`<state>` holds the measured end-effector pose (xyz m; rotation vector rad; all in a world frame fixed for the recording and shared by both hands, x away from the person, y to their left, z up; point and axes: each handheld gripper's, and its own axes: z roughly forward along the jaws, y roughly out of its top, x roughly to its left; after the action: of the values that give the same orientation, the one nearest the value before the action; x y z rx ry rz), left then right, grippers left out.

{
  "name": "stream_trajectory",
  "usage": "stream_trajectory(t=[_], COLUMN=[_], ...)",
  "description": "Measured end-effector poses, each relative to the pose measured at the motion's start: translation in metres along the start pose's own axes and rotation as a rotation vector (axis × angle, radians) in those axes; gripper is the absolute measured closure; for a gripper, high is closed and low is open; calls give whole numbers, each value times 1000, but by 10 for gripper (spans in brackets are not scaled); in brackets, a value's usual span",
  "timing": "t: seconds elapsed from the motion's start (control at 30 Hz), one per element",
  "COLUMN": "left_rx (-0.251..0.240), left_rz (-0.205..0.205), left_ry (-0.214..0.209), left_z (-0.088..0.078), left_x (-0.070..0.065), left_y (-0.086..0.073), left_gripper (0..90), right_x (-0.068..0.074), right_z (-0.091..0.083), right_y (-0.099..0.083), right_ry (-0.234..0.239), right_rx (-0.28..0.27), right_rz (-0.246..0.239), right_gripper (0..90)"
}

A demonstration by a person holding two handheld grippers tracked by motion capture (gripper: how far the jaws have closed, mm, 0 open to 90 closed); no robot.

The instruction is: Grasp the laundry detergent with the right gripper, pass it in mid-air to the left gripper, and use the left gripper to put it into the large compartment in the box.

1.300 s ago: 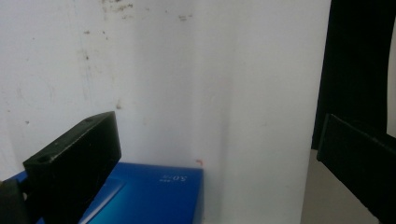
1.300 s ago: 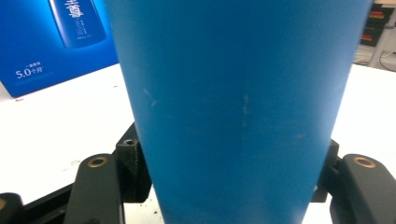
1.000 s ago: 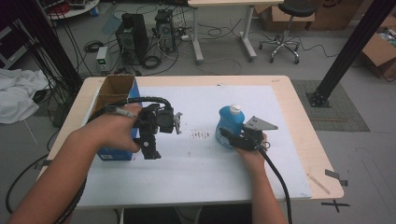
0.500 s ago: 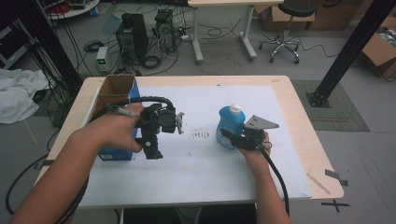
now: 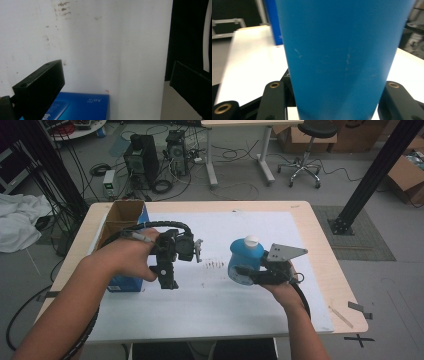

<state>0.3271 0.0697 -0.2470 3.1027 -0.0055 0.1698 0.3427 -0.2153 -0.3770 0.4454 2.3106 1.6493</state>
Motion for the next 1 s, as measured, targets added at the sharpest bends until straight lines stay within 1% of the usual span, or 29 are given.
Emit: stream_trajectory(t=[0.03, 0.07, 0.1, 0.13, 0.2, 0.23, 0.27, 0.3, 0.33, 0.4, 0.43, 0.47, 0.6, 0.7, 0.73, 0.87, 0.9, 0.97, 1.0], left_rx=[0, 4, 6, 8, 11, 11, 13, 13, 13, 13, 13, 15, 17, 18, 26, 25, 25, 23, 23], left_rz=[0, 0, 3, 4, 9, 9, 13, 13, 15, 20, 20, 23, 27, 27, 31, 29, 29, 29, 29], left_ry=[0, -3, -4, -6, -9, -9, -11, -11, -12, -18, -18, -21, -29, -34, -39, -47, -47, -49, -49], left_z=[0, 0, 0, 0, 0, 0, 0, 0, 0, 1, 1, 2, 4, 5, 5, 6, 6, 6, 6], left_x=[0, 0, 0, 0, 0, 0, -1, -1, -1, -2, -2, -3, -4, -5, -6, -8, -8, -9, -9], left_y=[0, 2, 3, 5, 9, 9, 12, 12, 13, 17, 17, 19, 23, 24, 26, 28, 28, 29, 29], left_gripper=[1, 1, 1, 1, 1, 1, 1, 1, 1, 1, 1, 1, 1, 1, 1, 1, 1, 1, 1], right_x=[3, 3, 6, 12, 16, 16, 24, 24, 27, 37, 37, 42, 49, 54, 56, 60, 60, 63, 63], right_z=[0, 0, 1, 4, 7, 7, 15, 15, 17, 28, 28, 35, 45, 53, 56, 66, 66, 74, 74], right_y=[1, 1, 3, 4, 4, 4, 4, 4, 3, 1, 1, -1, -4, -5, -5, -4, -4, -3, -3], right_ry=[13, 13, 31, 64, 87, 87, 122, 122, 132, 173, 173, 195, 216, 242, 246, 269, 269, 284, 284], right_rx=[2, 2, 1, 0, 2, 2, 9, 9, 11, 21, 21, 23, 20, 17, 18, 13, 13, 8, 8], right_rz=[-10, -10, -23, -38, -54, -54, -72, -72, -76, -87, -87, -85, -82, -76, -77, -73, -73, -73, -73], right_gripper=[461, 461, 461, 461, 461, 461, 461, 461, 461, 460, 460, 460, 460, 460, 460, 460, 460, 460, 460])
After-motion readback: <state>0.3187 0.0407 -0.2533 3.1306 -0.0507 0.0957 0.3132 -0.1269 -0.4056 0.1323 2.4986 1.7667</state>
